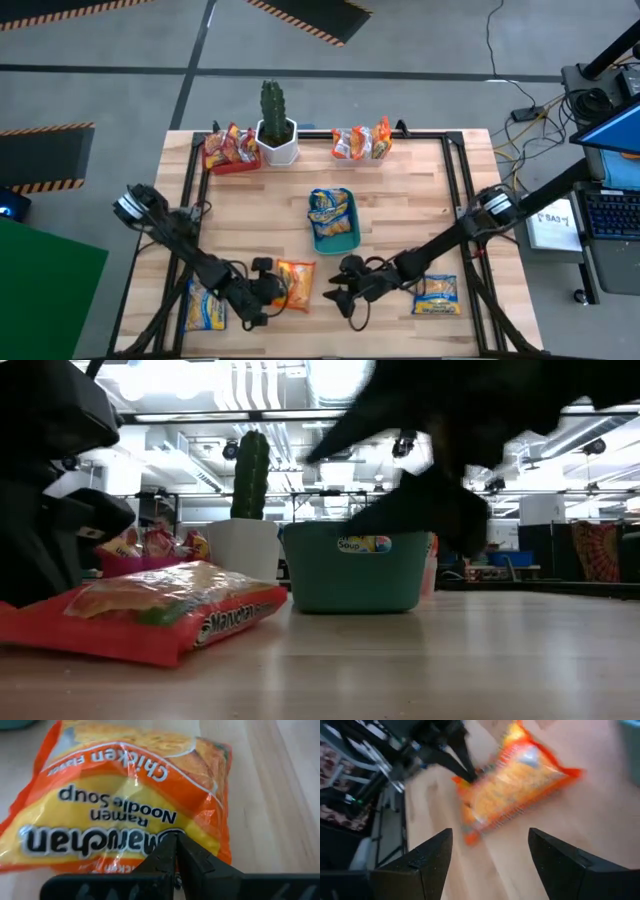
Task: Sort Maruchan noodles
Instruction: Put the orange noodle pack into the transparent bin
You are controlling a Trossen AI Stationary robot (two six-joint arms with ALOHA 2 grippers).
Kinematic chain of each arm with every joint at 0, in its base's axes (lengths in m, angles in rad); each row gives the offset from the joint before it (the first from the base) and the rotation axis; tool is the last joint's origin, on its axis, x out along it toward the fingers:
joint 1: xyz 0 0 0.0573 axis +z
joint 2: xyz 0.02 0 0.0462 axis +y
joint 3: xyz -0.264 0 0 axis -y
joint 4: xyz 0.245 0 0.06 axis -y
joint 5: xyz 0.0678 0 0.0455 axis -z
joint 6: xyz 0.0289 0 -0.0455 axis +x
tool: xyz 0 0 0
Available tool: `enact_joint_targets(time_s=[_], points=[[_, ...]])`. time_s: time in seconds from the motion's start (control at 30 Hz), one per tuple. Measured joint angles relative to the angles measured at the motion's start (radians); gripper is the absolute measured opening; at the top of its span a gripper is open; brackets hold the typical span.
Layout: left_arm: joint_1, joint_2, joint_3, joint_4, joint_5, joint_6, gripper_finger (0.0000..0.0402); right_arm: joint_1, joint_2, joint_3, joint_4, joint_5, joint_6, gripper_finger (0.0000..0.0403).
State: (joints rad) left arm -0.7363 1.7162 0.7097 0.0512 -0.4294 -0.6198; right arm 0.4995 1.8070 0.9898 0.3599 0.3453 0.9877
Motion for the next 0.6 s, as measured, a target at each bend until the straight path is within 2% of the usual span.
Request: enact_joint_targets(time_s=[0.23, 0.37, 0.6], points=[[0.001, 0.071, -0.001, 0.204, -0.017, 0.096, 0.0, -0.002, 0.063, 0.121, -0.188, 0.044, -0.004, 0.0247], [-0.002, 0.038, 0.002, 0.178, -0.023, 0.114, 0.0, -0.003, 0.101, 0.189, -0.314, 0.064, 0.015, 0.0247], [-0.011, -0.022, 0.007, 0.081, -0.063, 0.118, 0.0, -0.003, 0.157, 0.234, -0.348, 0.075, 0.05, 0.0248]])
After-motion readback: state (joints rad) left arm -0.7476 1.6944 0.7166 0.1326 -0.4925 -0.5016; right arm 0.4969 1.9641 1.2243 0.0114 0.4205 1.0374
